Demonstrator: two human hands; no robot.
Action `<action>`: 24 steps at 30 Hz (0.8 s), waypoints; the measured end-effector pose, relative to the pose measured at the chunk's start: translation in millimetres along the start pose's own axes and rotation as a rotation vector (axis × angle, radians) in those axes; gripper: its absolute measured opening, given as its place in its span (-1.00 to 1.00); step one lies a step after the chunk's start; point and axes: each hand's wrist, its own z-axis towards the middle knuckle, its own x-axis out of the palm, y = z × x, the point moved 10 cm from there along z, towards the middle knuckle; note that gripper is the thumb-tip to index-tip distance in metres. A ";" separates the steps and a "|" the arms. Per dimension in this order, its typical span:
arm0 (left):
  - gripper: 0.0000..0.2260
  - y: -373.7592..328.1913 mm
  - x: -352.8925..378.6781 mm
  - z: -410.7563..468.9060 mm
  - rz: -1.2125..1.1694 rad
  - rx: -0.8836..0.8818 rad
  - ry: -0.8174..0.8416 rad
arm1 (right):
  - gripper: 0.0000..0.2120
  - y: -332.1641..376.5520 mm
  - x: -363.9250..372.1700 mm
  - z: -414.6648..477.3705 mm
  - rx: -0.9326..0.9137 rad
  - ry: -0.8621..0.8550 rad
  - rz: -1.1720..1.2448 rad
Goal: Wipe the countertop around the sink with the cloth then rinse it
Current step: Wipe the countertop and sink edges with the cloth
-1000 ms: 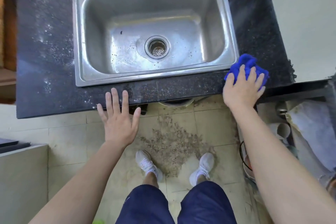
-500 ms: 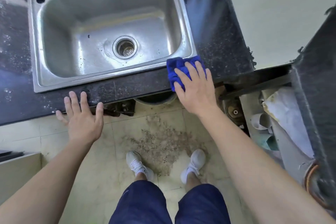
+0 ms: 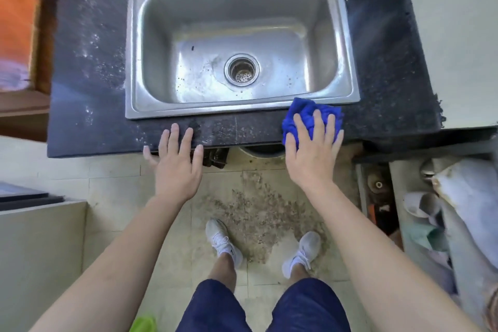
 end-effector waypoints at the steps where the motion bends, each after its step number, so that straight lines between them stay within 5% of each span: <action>1: -0.45 8.2 -3.7 -1.1 0.001 0.021 -0.008 | -0.49 32.2 10.7 -3.4 -0.050 0.025 -0.011; 11: -0.43 177.9 -27.1 2.9 -0.049 -0.150 -0.022 | -0.48 286.9 85.5 -45.7 -0.371 0.122 0.002; 16: -0.43 212.0 -25.8 14.1 -0.046 -0.166 -0.013 | -0.44 256.6 80.5 -39.7 -0.473 0.171 -0.104; 20: -0.42 214.0 -17.4 18.0 -0.046 -0.133 0.020 | -0.47 175.6 55.4 -30.6 -0.267 0.100 -0.151; 24: -0.40 214.0 -20.8 18.1 -0.034 -0.101 0.022 | -0.45 167.6 53.2 -29.4 -0.105 0.093 -0.119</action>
